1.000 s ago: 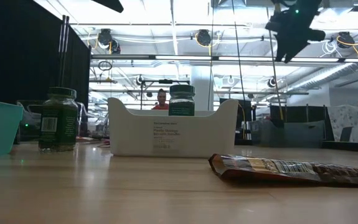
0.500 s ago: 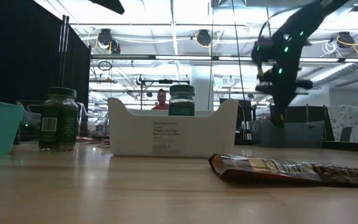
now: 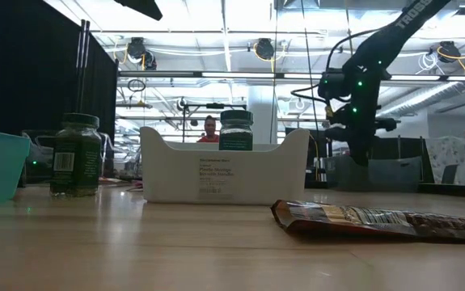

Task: Sort spices by type
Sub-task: Adjust left black seasoning can in the black bin, then put the orange seasoning bag into the transparent bin

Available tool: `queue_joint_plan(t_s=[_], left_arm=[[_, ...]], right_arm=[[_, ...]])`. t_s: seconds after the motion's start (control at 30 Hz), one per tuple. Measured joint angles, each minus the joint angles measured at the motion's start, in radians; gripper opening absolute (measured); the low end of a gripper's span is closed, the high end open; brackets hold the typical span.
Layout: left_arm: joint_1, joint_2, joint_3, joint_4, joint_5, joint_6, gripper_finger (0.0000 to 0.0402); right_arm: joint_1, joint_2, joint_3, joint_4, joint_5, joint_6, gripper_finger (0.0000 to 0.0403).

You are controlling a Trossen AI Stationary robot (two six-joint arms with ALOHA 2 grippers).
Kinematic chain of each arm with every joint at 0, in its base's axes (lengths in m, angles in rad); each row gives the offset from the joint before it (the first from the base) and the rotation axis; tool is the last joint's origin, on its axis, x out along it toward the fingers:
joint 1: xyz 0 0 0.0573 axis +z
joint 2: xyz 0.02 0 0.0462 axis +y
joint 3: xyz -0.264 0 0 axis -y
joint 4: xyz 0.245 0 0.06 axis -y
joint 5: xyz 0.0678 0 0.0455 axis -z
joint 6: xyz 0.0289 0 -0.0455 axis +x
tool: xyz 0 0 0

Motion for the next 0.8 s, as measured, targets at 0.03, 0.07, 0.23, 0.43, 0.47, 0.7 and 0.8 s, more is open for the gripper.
queue_joint_plan(t_s=[0.03,0.07,0.23,0.43,0.47,0.7,0.8], left_arm=[[0.000,0.000,0.000,0.000,0.000,0.000,0.0005],[0.000,0.000,0.000,0.000,0.000,0.000,0.0005],[0.000,0.000,0.000,0.000,0.000,0.000,0.0005],[0.000,0.000,0.000,0.000,0.000,0.000,0.0005],[0.000,0.000,0.000,0.000,0.000,0.000,0.0005],[0.000,0.000,0.000,0.000,0.000,-0.001,0.0005],[0.000,0.000,0.000,0.003,0.000,-0.001,0.0005]], right_arm=[[0.000,-0.001,0.000,0.005,0.000,-0.002,0.0001],[0.000,-0.001,0.000,0.012,0.000,-0.002,0.0001],[0.000,-0.001,0.000,0.025,-0.001,-0.002,0.0001],[0.000,-0.039,0.000,-0.049,0.002,-0.003,0.0000],[0.000,-0.056,0.000,-0.056,0.003,-0.003,0.0000],[0.055,-0.245,0.000,-0.156,0.001,0.031,0.0000],[0.139,-0.329,0.000,-0.188,-0.001,0.051,0.0000]])
